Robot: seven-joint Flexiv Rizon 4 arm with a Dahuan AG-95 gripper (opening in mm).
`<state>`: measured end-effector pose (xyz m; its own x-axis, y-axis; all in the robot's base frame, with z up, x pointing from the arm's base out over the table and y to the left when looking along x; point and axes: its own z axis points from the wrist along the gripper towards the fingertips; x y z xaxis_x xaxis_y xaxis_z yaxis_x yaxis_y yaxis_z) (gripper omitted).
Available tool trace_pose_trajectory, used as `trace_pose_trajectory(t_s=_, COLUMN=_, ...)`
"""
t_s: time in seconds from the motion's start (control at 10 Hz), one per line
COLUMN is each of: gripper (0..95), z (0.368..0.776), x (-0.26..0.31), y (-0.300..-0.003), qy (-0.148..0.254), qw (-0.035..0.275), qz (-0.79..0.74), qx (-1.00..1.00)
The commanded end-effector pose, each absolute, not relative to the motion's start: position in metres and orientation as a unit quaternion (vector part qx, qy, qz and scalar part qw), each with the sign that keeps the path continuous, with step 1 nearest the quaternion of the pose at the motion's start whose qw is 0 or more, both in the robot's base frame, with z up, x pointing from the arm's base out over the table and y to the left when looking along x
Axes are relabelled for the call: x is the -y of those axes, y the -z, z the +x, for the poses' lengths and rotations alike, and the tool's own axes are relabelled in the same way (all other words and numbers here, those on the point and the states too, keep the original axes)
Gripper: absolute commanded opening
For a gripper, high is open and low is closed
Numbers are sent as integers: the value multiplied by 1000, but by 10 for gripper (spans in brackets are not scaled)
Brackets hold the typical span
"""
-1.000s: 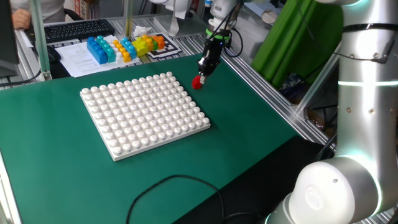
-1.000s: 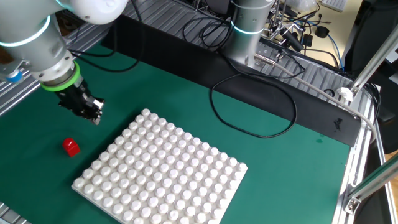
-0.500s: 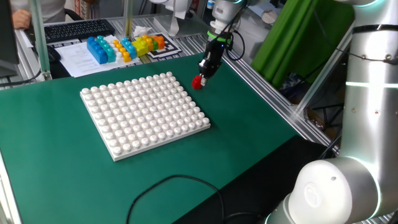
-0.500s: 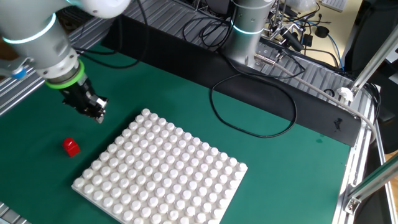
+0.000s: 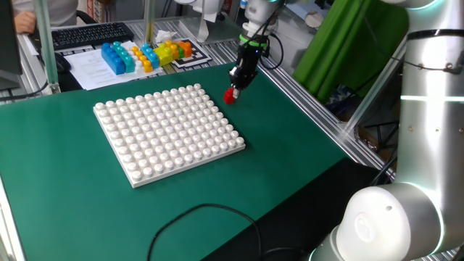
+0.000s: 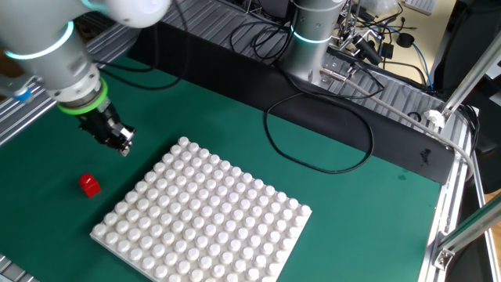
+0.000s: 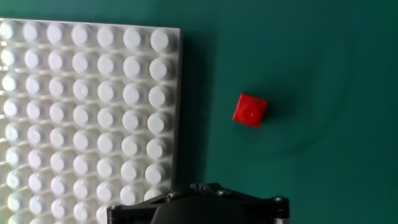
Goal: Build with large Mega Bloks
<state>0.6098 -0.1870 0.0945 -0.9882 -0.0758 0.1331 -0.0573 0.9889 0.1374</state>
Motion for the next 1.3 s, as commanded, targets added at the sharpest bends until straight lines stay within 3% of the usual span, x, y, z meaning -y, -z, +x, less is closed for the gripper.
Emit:
trace_pose_trajectory(t_s=0.1, gripper=0, z=615, x=188, y=-94, qy=67, qw=67, qz=15, qx=995)
trace_pose_trajectory(t_s=0.3, gripper=0, z=615, x=188, y=-94, qy=68, qw=89, qz=14, qx=994)
trace_pose_trajectory(t_s=0.9, gripper=0, z=615, x=188, y=-94, qy=48, qw=78, qz=-19, qx=996)
trace_pose_trajectory(t_s=1.3, gripper=0, z=615, x=188, y=-94, qy=12, qw=77, qz=-20, qx=997)
